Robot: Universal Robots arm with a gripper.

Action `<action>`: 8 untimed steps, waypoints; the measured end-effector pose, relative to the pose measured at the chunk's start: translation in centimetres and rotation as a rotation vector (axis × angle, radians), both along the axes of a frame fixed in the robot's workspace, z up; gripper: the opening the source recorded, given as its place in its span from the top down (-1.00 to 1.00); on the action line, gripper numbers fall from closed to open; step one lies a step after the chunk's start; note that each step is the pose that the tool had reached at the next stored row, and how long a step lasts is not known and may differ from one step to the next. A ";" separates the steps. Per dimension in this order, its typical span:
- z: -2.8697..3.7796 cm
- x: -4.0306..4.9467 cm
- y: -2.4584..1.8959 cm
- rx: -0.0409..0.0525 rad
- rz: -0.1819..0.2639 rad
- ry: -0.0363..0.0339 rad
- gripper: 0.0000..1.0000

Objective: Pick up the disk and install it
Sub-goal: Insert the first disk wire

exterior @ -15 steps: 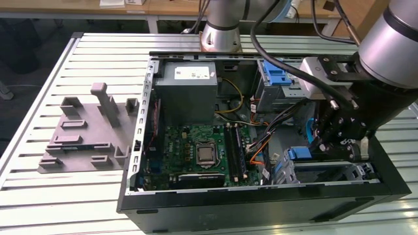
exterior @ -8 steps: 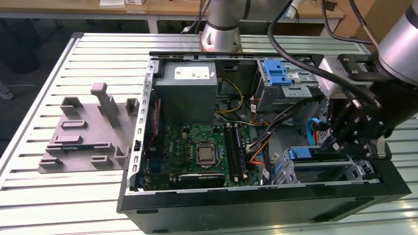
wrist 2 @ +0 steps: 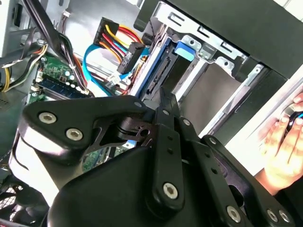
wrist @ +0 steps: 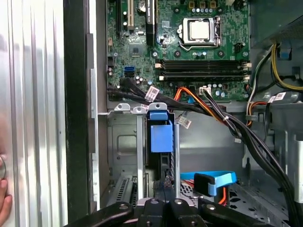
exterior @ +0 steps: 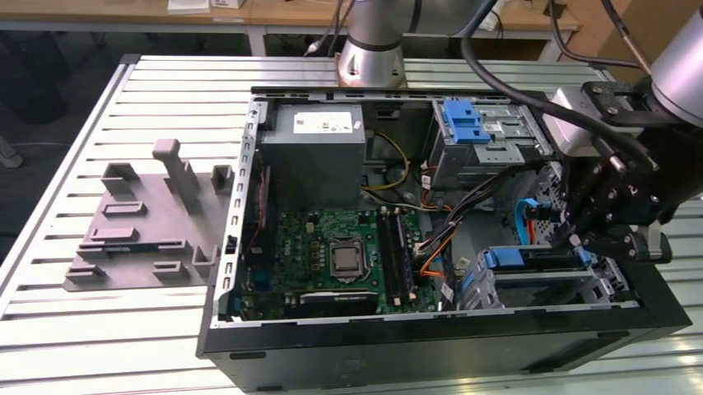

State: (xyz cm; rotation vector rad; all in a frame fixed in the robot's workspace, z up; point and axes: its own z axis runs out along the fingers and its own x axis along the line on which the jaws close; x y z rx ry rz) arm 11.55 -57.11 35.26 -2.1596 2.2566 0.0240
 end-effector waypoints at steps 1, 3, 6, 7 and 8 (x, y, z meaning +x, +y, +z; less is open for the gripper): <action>0.17 0.00 0.06 -0.0002 0.000 -0.0002 0.79; 0.39 0.02 0.25 0.0002 0.000 -0.0007 0.79; 0.52 0.22 0.52 0.0000 0.000 -0.0009 0.79; 0.53 0.39 0.60 0.0000 0.000 -0.0009 0.79; 0.53 0.60 0.70 0.0000 0.000 -0.0009 0.79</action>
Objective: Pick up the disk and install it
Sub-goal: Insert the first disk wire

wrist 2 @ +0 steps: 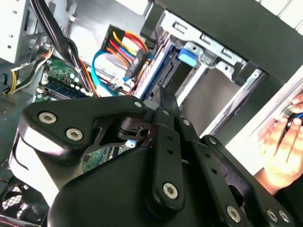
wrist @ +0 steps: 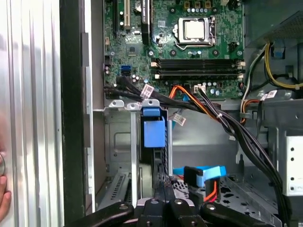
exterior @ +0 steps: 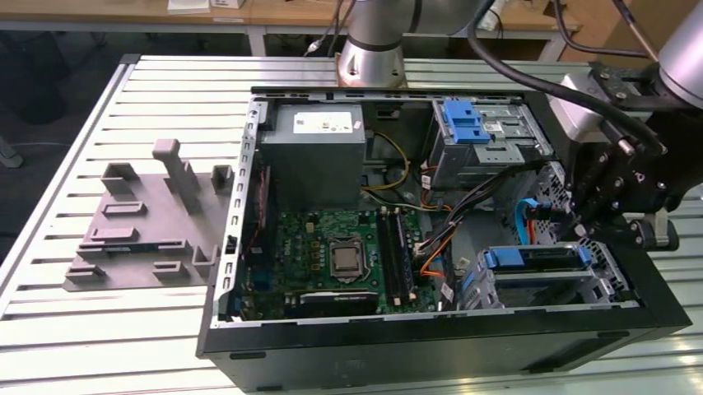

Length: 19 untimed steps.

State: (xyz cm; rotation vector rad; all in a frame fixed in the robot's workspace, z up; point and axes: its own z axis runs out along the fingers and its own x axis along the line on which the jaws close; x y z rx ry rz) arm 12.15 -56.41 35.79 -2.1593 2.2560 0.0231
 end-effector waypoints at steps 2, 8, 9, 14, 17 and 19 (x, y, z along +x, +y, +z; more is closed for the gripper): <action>0.00 0.41 0.24 0.0000 0.000 0.0000 0.79; 0.07 0.78 0.89 -0.0001 0.000 -0.0007 0.79; 0.13 0.78 1.03 0.0000 0.000 -0.0013 0.79; 0.53 0.78 1.97 0.0000 -0.001 -0.0082 0.79; 0.69 0.77 2.20 -0.0001 -0.001 -0.0108 0.79; 0.69 0.77 2.20 0.0000 -0.001 -0.0109 0.79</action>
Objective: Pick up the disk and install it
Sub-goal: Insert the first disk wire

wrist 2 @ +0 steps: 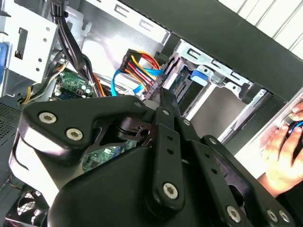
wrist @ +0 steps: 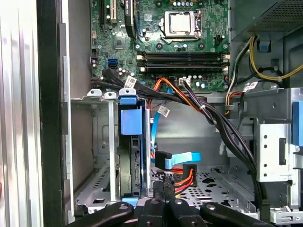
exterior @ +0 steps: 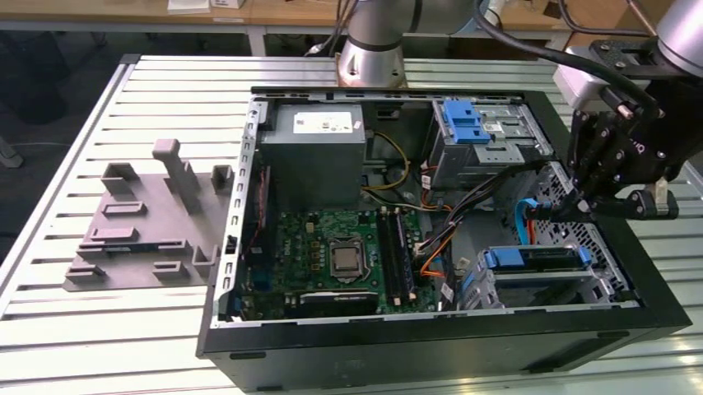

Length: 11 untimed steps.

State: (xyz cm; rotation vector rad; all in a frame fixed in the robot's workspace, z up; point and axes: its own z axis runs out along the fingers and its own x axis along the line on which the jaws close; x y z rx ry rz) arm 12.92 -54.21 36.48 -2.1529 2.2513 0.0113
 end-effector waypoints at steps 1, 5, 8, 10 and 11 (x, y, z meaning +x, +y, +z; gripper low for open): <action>0.00 0.00 0.00 0.0001 0.000 0.0000 0.79; 0.00 -0.08 0.05 -0.0001 0.000 -0.0007 0.79; 0.00 -0.16 0.26 -0.0001 0.000 -0.0017 0.77; -0.01 -0.29 0.43 -0.0002 0.000 -0.0036 0.65; -0.04 -0.38 0.51 -0.0001 0.000 -0.0053 0.65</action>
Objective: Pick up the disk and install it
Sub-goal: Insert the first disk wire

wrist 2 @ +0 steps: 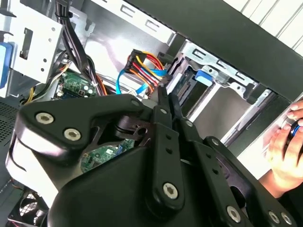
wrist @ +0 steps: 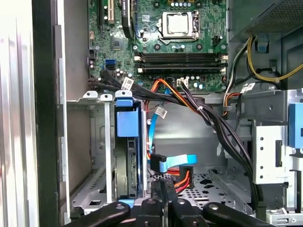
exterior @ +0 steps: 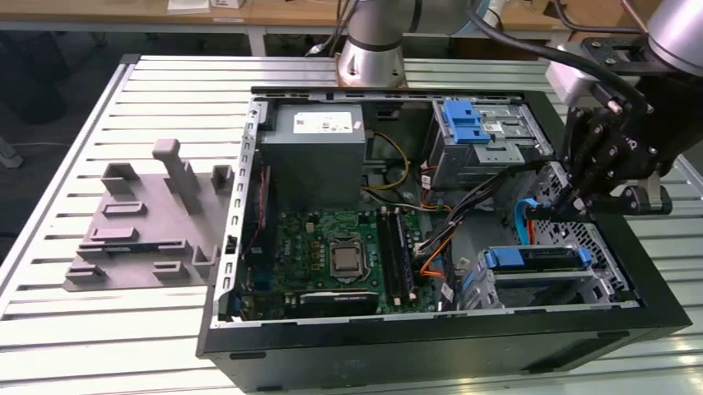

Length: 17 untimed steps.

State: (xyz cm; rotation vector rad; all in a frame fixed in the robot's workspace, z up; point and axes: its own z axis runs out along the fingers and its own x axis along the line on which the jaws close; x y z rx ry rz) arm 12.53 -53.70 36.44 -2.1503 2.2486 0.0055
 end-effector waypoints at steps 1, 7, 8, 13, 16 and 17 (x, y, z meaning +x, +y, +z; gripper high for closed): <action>-0.03 -0.08 0.08 -0.0001 0.000 -0.0020 0.65; -0.34 -0.30 0.61 -0.0069 0.000 -0.0140 0.51; -0.38 -0.30 0.69 -0.0103 0.000 -0.0146 0.51; -0.65 -0.31 1.07 -0.0359 0.000 -0.0169 0.36; -0.83 -0.31 1.18 -0.0562 0.000 -0.0185 0.36; -0.88 -0.31 1.21 -0.0615 0.000 -0.0189 0.36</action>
